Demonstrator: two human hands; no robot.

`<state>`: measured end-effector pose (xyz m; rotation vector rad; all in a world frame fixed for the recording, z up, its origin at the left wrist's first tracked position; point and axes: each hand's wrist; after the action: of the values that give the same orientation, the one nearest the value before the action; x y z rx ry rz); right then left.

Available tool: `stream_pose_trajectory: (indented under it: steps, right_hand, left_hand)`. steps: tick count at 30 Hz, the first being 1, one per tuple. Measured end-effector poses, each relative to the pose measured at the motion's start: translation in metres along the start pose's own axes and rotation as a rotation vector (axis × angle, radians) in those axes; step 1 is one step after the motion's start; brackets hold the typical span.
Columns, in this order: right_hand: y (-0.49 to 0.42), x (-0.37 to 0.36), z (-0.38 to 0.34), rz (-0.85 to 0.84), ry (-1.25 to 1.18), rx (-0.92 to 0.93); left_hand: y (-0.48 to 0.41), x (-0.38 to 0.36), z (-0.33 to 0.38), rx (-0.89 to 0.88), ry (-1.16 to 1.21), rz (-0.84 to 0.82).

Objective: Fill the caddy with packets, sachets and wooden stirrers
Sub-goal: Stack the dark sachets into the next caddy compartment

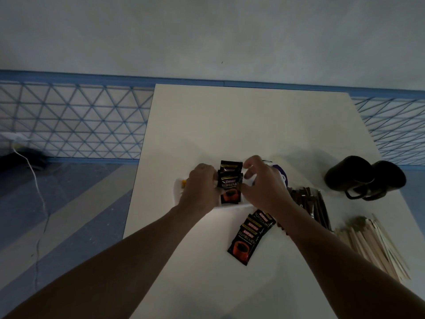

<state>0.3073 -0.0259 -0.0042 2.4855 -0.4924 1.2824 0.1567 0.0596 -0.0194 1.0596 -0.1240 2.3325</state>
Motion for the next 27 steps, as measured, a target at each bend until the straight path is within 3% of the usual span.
stream_pose_trajectory:
  steps: [12, 17, 27]
  right_hand:
    - [-0.007, 0.001, -0.015, 0.053, 0.017, 0.114]
    - [-0.011, 0.004, -0.016, 0.015, 0.126, 0.236]
    - [-0.015, -0.004, -0.011, -0.114, 0.219, 0.208]
  left_hand:
    - [0.001, -0.003, -0.003, -0.059, -0.075, -0.033]
    - [-0.001, -0.005, -0.005, -0.057, -0.055, -0.051]
    - [-0.002, -0.005, 0.0, -0.027, -0.029, -0.059]
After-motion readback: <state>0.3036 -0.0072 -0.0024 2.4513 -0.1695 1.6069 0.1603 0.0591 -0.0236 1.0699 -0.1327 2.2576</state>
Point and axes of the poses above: each hand's wrist, its own y-axis away from the middle knuckle, its own x-axis out of the back of the hand, z = x × y, and after that the axes turned 3 degrees about y, right-handed
